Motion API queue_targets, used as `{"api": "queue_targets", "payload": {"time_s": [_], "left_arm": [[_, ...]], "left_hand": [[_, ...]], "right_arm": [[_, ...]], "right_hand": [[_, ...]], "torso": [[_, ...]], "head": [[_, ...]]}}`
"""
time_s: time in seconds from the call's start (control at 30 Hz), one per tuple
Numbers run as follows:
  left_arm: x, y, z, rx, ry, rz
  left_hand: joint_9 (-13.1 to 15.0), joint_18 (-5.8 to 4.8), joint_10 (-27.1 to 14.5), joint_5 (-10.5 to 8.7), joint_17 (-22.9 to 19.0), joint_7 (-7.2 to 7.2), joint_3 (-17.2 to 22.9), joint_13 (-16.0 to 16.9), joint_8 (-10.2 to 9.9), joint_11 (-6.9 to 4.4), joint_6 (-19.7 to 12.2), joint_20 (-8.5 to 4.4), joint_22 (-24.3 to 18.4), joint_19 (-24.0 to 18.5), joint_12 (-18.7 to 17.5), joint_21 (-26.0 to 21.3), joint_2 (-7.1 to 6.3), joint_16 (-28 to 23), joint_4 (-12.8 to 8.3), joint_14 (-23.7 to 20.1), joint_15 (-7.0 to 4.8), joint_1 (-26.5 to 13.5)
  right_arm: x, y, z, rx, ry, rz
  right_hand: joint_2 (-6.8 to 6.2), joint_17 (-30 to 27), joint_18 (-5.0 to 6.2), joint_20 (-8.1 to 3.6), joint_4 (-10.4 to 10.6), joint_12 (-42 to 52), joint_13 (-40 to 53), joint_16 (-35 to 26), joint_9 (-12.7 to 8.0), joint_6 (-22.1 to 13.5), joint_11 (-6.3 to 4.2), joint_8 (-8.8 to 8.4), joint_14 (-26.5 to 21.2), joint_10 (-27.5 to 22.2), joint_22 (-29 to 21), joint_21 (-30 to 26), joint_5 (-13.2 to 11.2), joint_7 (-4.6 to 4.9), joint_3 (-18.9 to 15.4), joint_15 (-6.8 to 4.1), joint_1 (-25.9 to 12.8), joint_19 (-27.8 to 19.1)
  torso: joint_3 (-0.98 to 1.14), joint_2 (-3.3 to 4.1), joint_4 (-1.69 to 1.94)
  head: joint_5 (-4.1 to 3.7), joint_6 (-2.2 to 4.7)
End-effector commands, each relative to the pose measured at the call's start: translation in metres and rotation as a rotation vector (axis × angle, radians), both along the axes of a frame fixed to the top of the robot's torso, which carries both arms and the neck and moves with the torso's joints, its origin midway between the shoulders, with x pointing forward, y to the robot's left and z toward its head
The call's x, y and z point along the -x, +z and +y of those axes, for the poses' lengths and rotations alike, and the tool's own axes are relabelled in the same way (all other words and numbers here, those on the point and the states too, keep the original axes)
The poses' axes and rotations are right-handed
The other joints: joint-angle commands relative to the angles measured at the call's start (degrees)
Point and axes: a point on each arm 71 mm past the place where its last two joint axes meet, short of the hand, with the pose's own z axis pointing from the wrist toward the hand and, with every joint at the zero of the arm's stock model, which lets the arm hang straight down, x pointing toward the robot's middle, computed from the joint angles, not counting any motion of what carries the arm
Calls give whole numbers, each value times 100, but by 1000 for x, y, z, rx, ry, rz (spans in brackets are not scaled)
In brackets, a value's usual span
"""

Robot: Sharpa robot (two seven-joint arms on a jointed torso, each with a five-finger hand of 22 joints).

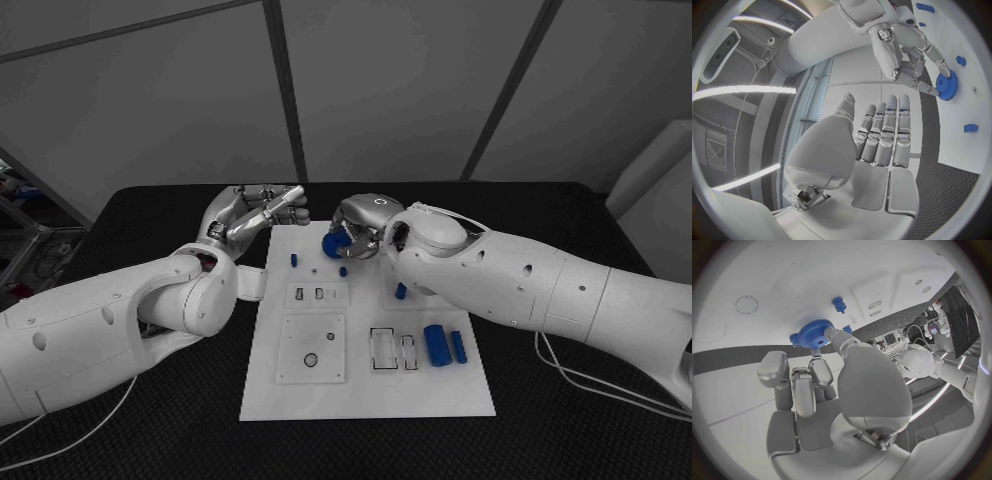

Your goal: Assemble the parts on the task board

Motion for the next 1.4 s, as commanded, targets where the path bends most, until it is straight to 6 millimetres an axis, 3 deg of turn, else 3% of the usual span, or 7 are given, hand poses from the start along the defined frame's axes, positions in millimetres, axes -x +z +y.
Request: {"api": "queue_targets", "payload": {"time_s": [0.03,0.43,0.57,0.93,1.03,1.13,1.4], "left_arm": [[0,2,-1,0,-7,-13],[0,2,-2,1,-8,-12],[0,2,-2,0,-8,-11],[0,2,-2,0,-10,-10],[0,2,-1,0,-9,-10],[0,2,-1,0,-8,-10],[-1,2,-1,-1,-8,-9]], "left_hand": [[-4,-56,25,-25,6,21,-1,-1,-37,-5,33,24,-5,-2,-23,27,67,-37,-30,40,15,-6],[-4,-56,25,-25,6,21,-1,-1,-37,-5,33,24,-5,-2,-23,27,67,-37,-30,40,15,-6],[-4,-56,25,-25,6,21,-1,-1,-37,-5,33,24,-5,-2,-23,27,67,-37,-30,40,15,-6],[-4,-57,25,-26,8,23,-1,-1,-40,-4,34,24,-6,-5,-26,27,70,-46,-35,38,16,-4],[-4,-57,25,-26,8,23,-1,-1,-40,-4,34,24,-6,-5,-26,27,70,-46,-35,38,16,-4],[-5,-57,24,-26,9,24,-1,-2,-42,-4,33,25,-6,-6,-28,28,71,-48,-37,38,16,-3],[-6,-57,19,-27,10,27,-2,-3,-45,-1,30,25,-7,-7,-31,28,71,-53,-39,38,17,-3]], "right_arm": [[0,-1,0,2,-9,-4],[-1,-4,1,21,-9,14],[-1,-5,0,36,-9,28],[-2,-8,-3,55,-15,55],[-3,-8,-5,53,-23,65],[-4,-9,-7,50,-36,73],[-5,-7,-14,27,-71,59]], "right_hand": [[-22,1234,-61,45,-3,-62,-46,36,-10,-117,30,-87,552,-52,-12,-12,-125,27,26,37,-78,-1],[-103,1277,-50,134,-3,-250,-255,53,-16,-688,121,-458,561,-219,-62,-45,-397,113,-132,124,-154,-32],[-105,1288,-48,149,40,-265,-279,57,2,-741,134,-495,563,-238,-70,-51,-232,124,-291,137,-179,-35],[-60,1308,-49,161,113,-243,-262,65,27,-664,146,-460,567,-226,-67,-50,-233,137,-452,149,-216,-32],[-4,1325,-52,169,257,-215,-238,72,31,-638,156,-452,572,-206,-54,-42,-100,145,-554,158,-378,-22],[88,1353,-55,181,564,-153,-178,83,27,-639,170,-463,578,-173,-41,-34,273,155,-691,171,-753,-11],[101,1370,-58,187,646,-98,-122,90,27,-634,174,-468,582,-148,-20,-21,357,158,-741,176,-824,0]], "torso": [[-1,-1,-5],[2,-2,-5],[2,-5,-9],[4,-3,-3],[3,-4,-4],[3,-4,-6],[1,-8,-2]], "head": [[3,-7],[7,-22],[1,-24],[-7,-18],[-7,-19],[-1,-23],[-16,-22]]}}
